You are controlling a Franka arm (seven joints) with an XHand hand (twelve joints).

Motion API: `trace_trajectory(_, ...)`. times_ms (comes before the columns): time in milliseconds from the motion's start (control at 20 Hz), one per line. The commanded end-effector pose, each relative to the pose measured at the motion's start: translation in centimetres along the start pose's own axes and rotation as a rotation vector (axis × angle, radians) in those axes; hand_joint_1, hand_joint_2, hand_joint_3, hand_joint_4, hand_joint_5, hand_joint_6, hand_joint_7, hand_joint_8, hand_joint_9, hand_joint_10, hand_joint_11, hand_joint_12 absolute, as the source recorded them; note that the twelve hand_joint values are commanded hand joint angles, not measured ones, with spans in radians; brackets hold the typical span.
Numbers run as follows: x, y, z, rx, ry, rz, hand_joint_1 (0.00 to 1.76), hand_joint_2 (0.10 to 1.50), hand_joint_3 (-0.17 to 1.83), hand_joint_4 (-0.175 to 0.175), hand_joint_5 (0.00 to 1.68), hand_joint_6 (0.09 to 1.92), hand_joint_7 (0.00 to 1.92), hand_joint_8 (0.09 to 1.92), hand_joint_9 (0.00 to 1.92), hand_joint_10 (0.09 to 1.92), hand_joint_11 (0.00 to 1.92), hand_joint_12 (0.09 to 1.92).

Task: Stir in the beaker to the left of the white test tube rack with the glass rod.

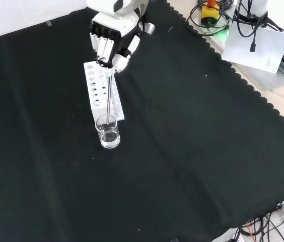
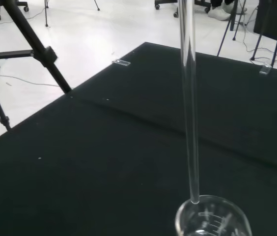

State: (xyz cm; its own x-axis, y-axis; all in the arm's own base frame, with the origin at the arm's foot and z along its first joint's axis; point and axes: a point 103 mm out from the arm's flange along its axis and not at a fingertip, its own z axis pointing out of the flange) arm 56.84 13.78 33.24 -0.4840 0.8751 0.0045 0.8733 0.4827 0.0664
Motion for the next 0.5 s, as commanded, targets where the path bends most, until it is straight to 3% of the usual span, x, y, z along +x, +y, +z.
trace_trajectory(50, -2.0, 0.3, 0.5, 0.0, 0.005, 0.014, 1.28, 1.12, -0.02, -0.175, 1.04, 0.6, 1.0, 1.31, 1.59, 1.03, 1.61, 0.74)
trace_trajectory(500, -1.4, 0.2, 1.5, 0.022, 0.016, 0.002, 1.28, 1.12, -0.02, -0.175, 1.04, 0.6, 1.0, 1.31, 1.59, 1.03, 1.61, 0.74)
